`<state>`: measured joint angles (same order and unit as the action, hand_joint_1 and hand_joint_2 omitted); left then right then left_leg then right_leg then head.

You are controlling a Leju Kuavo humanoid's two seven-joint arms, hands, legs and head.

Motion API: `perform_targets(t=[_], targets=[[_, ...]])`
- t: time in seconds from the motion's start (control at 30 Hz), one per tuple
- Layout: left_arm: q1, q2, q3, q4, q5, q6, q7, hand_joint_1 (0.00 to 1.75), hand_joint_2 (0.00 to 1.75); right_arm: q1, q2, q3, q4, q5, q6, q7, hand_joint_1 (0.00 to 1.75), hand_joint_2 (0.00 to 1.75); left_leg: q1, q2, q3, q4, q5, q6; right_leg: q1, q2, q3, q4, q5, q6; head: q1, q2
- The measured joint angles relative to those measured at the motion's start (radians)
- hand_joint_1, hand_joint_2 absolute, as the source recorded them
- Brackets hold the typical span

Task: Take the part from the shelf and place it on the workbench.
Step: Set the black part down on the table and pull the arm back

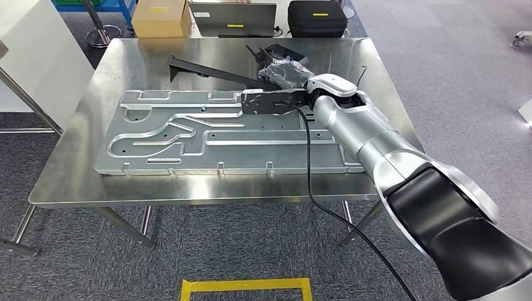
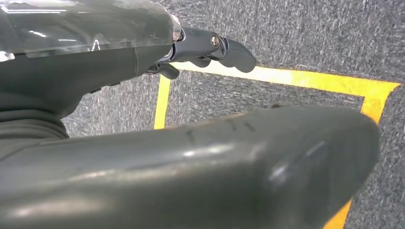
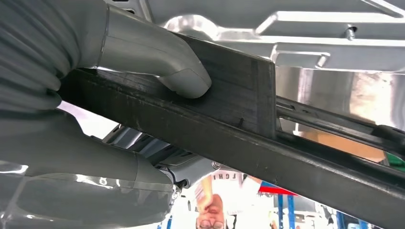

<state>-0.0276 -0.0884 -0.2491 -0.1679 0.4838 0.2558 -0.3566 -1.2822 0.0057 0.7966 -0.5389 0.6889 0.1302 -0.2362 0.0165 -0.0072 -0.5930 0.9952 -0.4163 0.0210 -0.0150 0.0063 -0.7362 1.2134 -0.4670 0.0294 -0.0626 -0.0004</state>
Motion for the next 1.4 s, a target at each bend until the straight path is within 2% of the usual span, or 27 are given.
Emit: perform_targets(t=[0.03, 0.07, 0.1, 0.17, 0.23, 0.27, 0.3, 0.37, 0.4, 0.43, 0.47, 0.5, 0.53, 0.57, 0.6, 0.63, 0.7, 0.87, 1.17, 1.4], targets=[[0.000, 0.000, 0.000, 0.000, -0.001, 0.000, 0.000, 0.00, 0.00, 0.002, 0.000, 0.000, 0.001, 0.001, -0.002, 0.000, 1.75, 1.75, 0.000, 0.000, 0.003, 0.003, -0.006, -0.004, -0.001, -0.003, 0.030, -0.074, 0.039, -0.002, 0.000, 0.000], [0.000, 0.000, 0.000, 0.000, -0.001, 0.000, 0.000, 0.00, 0.00, 0.002, 0.000, -0.001, 0.001, 0.002, -0.004, 0.000, 1.75, 1.75, -0.002, -0.001, 0.004, 0.008, -0.012, -0.008, 0.001, -0.005, 0.057, -0.138, 0.066, -0.005, 0.000, 0.000], [-0.001, 0.000, 0.000, 0.000, -0.002, 0.000, 0.000, 0.00, 0.00, 0.003, 0.000, -0.001, 0.001, 0.004, -0.007, 0.000, 1.75, 1.75, -0.003, 0.000, 0.003, 0.010, -0.016, -0.013, 0.004, -0.006, 0.076, -0.182, 0.080, -0.009, 0.000, 0.000], [-0.003, 0.000, -0.001, 0.000, -0.003, 0.002, 0.000, 0.00, 0.00, 0.009, 0.000, -0.001, 0.002, 0.006, -0.012, 0.000, 1.75, 1.75, -0.006, 0.000, 0.003, 0.011, -0.020, -0.022, 0.011, -0.006, 0.085, -0.201, 0.076, -0.018, 0.000, 0.000], [-0.004, -0.001, -0.001, 0.000, -0.003, 0.007, 0.000, 0.00, 0.00, 0.018, 0.000, -0.002, 0.003, 0.009, -0.018, 0.002, 1.75, 1.75, -0.005, 0.001, 0.003, 0.017, -0.029, -0.033, 0.007, -0.005, 0.089, -0.205, 0.075, -0.031, 0.000, 0.000], [-0.004, -0.001, -0.001, 0.000, -0.003, 0.010, 0.000, 0.00, 0.00, 0.021, 0.001, -0.003, 0.003, 0.011, -0.022, 0.004, 1.75, 1.75, -0.004, 0.001, -0.004, 0.036, -0.043, -0.037, 0.005, -0.005, 0.093, -0.207, 0.074, -0.038, 0.000, 0.000], [-0.004, -0.001, -0.001, 0.000, -0.003, 0.013, 0.000, 0.00, 0.00, 0.023, 0.002, -0.004, 0.003, 0.013, -0.028, 0.006, 1.75, 1.75, -0.003, 0.001, -0.022, 0.076, -0.066, -0.041, 0.003, -0.006, 0.097, -0.210, 0.073, -0.045, 0.000, 0.000], [-0.003, -0.001, -0.001, 0.000, -0.003, 0.016, 0.000, 0.00, 0.00, 0.032, 0.006, -0.005, 0.003, 0.020, -0.040, 0.011, 1.75, 1.75, -0.002, 0.002, -0.085, 0.208, -0.124, -0.046, 0.004, -0.005, 0.102, -0.210, 0.068, -0.054, 0.000, 0.000], [-0.004, -0.001, -0.001, 0.000, -0.003, 0.017, 0.000, 0.00, 0.00, 0.039, 0.008, -0.005, 0.004, 0.026, -0.044, 0.018, 1.75, 1.75, -0.001, 0.002, -0.118, 0.269, -0.143, -0.049, 0.006, -0.005, 0.104, -0.209, 0.066, -0.057, 0.000, 0.000], [-0.004, -0.001, -0.001, 0.000, -0.004, 0.018, 0.001, 0.00, 0.00, 0.047, 0.010, -0.006, 0.005, 0.033, -0.047, 0.027, 1.75, 1.75, 0.000, 0.002, -0.138, 0.303, -0.147, -0.053, 0.007, -0.005, 0.107, -0.209, 0.064, -0.059, 0.000, 0.000], [-0.004, -0.001, -0.001, 0.000, -0.004, 0.018, 0.001, 0.00, 0.00, 0.054, 0.012, -0.007, 0.006, 0.041, -0.052, 0.036, 1.75, 1.75, 0.003, 0.002, -0.140, 0.297, -0.131, -0.058, 0.007, -0.005, 0.109, -0.207, 0.061, -0.060, 0.000, 0.000], [-0.004, -0.001, -0.001, 0.000, -0.005, 0.019, 0.001, 0.00, 0.00, 0.061, 0.014, -0.008, 0.007, 0.050, -0.063, 0.045, 1.75, 1.75, 0.007, 0.003, -0.120, 0.249, -0.097, -0.064, 0.007, -0.004, 0.110, -0.203, 0.058, -0.059, 0.000, 0.000], [-0.004, -0.001, -0.002, 0.000, -0.007, 0.020, 0.002, 0.00, 0.00, 0.065, 0.016, -0.010, 0.007, 0.060, -0.080, 0.052, 1.75, 1.75, 0.013, 0.003, -0.088, 0.175, -0.059, -0.071, 0.006, -0.003, 0.110, -0.197, 0.053, -0.057, 0.000, 0.000], [-0.004, -0.002, -0.002, 0.000, -0.010, 0.021, 0.002, 0.00, 0.00, 0.068, 0.019, -0.011, 0.007, 0.070, -0.101, 0.059, 1.75, 1.75, 0.016, 0.003, -0.055, 0.107, -0.033, -0.076, 0.007, -0.001, 0.108, -0.189, 0.047, -0.053, 0.000, 0.000], [-0.004, -0.002, -0.003, 0.000, -0.012, 0.022, 0.003, 0.00, 0.00, 0.071, 0.021, -0.013, 0.007, 0.079, -0.121, 0.065, 1.75, 1.75, 0.018, 0.002, -0.031, 0.057, -0.016, -0.073, 0.010, 0.000, 0.105, -0.181, 0.043, -0.049, 0.000, 0.000], [-0.005, -0.003, -0.004, 0.000, -0.014, 0.022, 0.003, 0.00, 0.00, 0.074, 0.023, -0.014, 0.007, 0.087, -0.136, 0.070, 1.75, 1.75, 0.019, 0.001, -0.020, 0.034, -0.012, -0.070, 0.012, 0.002, 0.102, -0.176, 0.040, -0.046, 0.001, 0.000], [-0.007, -0.003, -0.009, 0.000, -0.016, 0.022, 0.005, 0.00, 0.00, 0.084, 0.028, -0.017, 0.007, 0.101, -0.149, 0.080, 1.75, 1.75, 0.016, -0.002, -0.020, 0.031, -0.014, -0.058, 0.015, 0.003, 0.100, -0.175, 0.039, -0.041, 0.003, 0.000], [-0.009, -0.002, -0.021, 0.000, -0.025, 0.022, 0.012, 0.00, 0.00, 0.106, 0.053, -0.017, 0.015, 0.156, -0.170, 0.106, 1.75, 1.75, 0.010, -0.003, -0.021, 0.031, -0.015, -0.053, 0.011, 0.003, 0.101, -0.179, 0.041, -0.034, 0.003, 0.000], [-0.014, 0.000, -0.026, 0.000, -0.026, 0.026, 0.021, 0.00, 0.00, 0.121, 0.162, -0.016, 0.069, 0.262, -0.187, 0.130, 1.75, 1.75, 0.009, -0.002, -0.021, 0.031, -0.015, -0.052, 0.009, 0.004, 0.100, -0.181, 0.042, -0.032, 0.003, 0.000], [-0.015, 0.000, -0.028, 0.000, -0.026, 0.031, 0.038, 0.00, 0.00, 0.122, 0.225, -0.008, 0.119, 0.339, -0.178, 0.106, 1.75, 1.75, 0.010, -0.002, -0.020, 0.030, -0.014, -0.052, 0.010, 0.004, 0.100, -0.180, 0.042, -0.032, 0.003, 0.000]])
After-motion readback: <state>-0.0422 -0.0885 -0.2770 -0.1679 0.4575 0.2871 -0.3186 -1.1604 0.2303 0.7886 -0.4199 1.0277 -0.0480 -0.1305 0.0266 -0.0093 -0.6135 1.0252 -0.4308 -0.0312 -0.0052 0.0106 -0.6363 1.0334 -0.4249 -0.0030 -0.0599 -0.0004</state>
